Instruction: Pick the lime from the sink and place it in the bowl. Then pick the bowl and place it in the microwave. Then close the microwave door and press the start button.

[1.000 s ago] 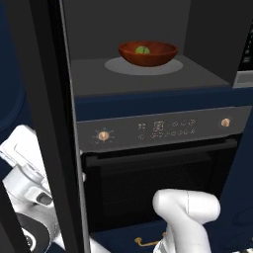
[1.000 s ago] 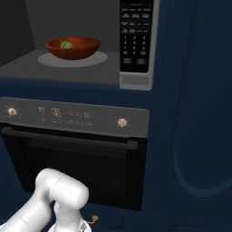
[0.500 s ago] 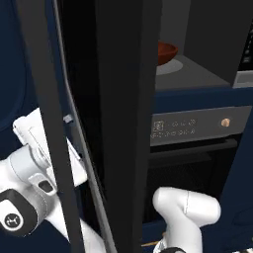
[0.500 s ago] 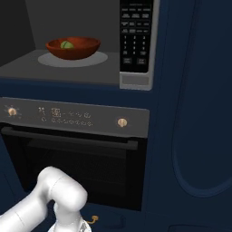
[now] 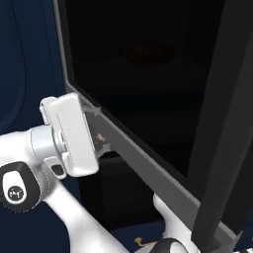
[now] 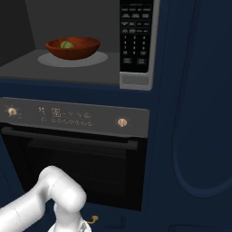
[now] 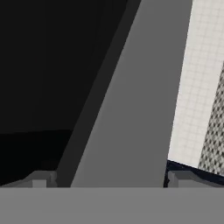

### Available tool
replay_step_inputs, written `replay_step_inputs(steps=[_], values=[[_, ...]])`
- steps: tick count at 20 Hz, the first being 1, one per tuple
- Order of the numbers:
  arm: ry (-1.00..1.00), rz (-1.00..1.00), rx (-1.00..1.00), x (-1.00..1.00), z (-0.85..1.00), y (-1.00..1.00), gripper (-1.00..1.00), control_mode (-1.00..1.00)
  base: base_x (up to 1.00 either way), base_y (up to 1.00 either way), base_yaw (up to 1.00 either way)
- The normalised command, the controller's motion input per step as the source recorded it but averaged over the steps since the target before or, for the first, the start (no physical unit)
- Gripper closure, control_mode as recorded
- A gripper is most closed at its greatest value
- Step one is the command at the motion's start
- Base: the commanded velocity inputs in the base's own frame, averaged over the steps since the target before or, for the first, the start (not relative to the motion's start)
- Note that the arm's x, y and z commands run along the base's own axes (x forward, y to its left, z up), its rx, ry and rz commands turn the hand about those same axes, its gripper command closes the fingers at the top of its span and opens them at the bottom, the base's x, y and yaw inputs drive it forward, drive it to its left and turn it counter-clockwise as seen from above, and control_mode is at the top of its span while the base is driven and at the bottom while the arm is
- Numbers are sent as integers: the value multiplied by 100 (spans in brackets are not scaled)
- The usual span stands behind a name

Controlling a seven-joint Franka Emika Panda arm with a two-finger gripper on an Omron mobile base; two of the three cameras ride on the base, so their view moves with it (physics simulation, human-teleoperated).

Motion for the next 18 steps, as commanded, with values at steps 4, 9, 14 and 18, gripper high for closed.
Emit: replay_step_inputs(steps=[4, 9, 14, 18], values=[[-9, 5, 16, -13, 31, -94, -100, -100, 0, 0, 0], [-6, 18, 16, 0, 24, -93, -100, -100, 0, 0, 0], [-10, 35, 17, 6, 11, -86, -100, -100, 0, 0, 0], [-15, 46, 17, 14, 0, -82, -100, -100, 0, 0, 0]])
